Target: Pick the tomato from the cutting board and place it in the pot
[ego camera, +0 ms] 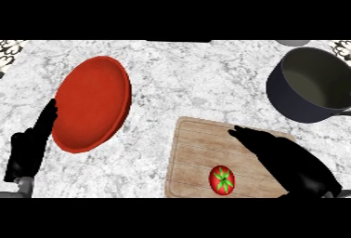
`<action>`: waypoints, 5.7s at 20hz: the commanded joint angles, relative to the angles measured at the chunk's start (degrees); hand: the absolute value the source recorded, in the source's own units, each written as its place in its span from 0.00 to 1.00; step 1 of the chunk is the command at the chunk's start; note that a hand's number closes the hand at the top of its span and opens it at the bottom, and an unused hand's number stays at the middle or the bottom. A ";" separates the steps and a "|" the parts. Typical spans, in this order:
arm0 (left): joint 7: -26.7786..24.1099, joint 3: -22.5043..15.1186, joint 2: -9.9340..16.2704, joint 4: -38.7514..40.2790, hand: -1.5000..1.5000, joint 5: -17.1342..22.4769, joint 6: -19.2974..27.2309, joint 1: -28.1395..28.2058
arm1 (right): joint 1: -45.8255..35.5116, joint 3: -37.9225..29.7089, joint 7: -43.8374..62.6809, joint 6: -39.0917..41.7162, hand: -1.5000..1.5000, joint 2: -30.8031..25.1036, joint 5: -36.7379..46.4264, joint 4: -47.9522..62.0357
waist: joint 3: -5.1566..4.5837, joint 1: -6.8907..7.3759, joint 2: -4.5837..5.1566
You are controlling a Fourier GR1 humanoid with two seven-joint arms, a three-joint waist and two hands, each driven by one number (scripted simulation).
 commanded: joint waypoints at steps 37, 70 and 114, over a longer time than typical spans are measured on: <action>0.82 8.01 -4.71 -0.17 0.50 -6.53 -6.00 0.52 | -2.29 10.93 9.17 8.65 0.00 23.30 17.36 21.58 | 0.15 -1.68 -0.24; 0.32 13.02 -6.98 -2.94 0.50 -7.72 -10.82 4.57 | -18.07 -7.84 16.20 -9.14 1.00 26.57 53.78 23.66 | 0.05 -1.97 -0.78; 0.76 12.25 -12.80 -2.24 0.50 -13.51 -11.24 0.46 | -33.67 -52.03 -35.57 -41.06 1.00 4.12 46.42 78.42 | 0.24 0.18 0.50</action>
